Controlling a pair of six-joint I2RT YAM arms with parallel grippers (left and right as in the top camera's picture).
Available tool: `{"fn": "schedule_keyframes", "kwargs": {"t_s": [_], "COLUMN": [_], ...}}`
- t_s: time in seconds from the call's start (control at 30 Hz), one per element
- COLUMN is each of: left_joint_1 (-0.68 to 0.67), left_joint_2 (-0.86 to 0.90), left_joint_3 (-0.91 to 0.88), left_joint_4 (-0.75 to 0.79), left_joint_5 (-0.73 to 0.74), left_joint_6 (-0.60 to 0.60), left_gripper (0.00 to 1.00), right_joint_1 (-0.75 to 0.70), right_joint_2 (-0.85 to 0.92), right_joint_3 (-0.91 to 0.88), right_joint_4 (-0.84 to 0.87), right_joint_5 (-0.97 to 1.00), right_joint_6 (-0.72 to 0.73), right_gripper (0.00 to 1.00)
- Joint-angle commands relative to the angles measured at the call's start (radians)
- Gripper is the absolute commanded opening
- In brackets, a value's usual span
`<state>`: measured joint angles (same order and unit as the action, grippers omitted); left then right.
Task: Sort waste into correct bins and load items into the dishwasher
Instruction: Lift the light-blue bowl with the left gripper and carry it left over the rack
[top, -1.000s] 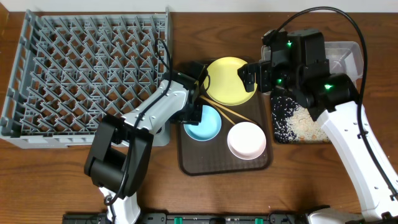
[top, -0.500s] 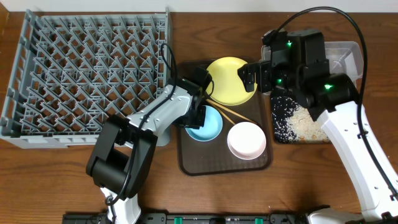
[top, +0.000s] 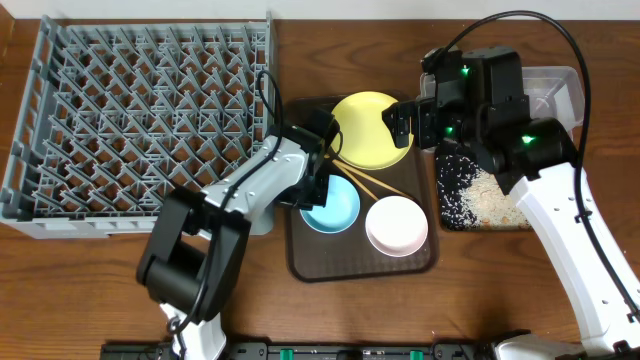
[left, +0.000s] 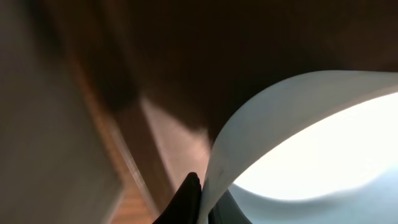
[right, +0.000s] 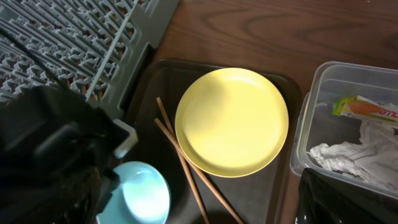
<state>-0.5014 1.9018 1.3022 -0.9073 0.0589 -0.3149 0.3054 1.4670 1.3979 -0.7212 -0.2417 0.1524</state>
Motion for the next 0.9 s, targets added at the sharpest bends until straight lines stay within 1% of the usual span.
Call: {"fn": "schedule_keyframes", "kwargs": {"t_s": [0.0,0.13,0.3,0.37,0.5,0.53,0.67,0.87], "left_joint_1": [0.003,0.003,0.003,0.003,0.003,0.003,0.004,0.005], "left_joint_2": [-0.114,-0.231,-0.364,-0.396,-0.415,-0.415,-0.414,-0.413], "left_joint_3": [0.046,0.056,0.056,0.056,0.056,0.056,0.056,0.056], "left_joint_4": [-0.011,0.005,0.032,0.039,0.042,0.043,0.06,0.136], "left_joint_5": [-0.098,-0.186,-0.359,-0.391,-0.398,-0.421,-0.563,-0.777], "left_joint_6": [0.025,0.093,0.134,0.14,0.162,0.163,0.193,0.256], "left_gripper": [0.07,0.07,0.07,0.07,0.08,0.07,0.07,0.07], "right_joint_1": [0.003,0.003,0.003,0.003,0.003,0.003,0.003,0.003], "right_joint_2": [0.011,0.011,0.011,0.011,0.011,0.011,0.011,0.011], "right_joint_3": [0.013,0.013,0.013,0.013,0.013,0.013,0.013,0.013], "right_joint_4": [-0.002,-0.002,-0.003,-0.004,-0.006,-0.005,-0.006,-0.005], "right_joint_5": [0.006,0.006,0.006,0.006,0.006,0.006,0.006,0.006], "right_joint_6": [0.011,0.011,0.011,0.011,0.011,0.011,0.011,0.011], "right_gripper": [0.99,0.99,0.99,0.99,0.99,0.99,0.99,0.99]}}
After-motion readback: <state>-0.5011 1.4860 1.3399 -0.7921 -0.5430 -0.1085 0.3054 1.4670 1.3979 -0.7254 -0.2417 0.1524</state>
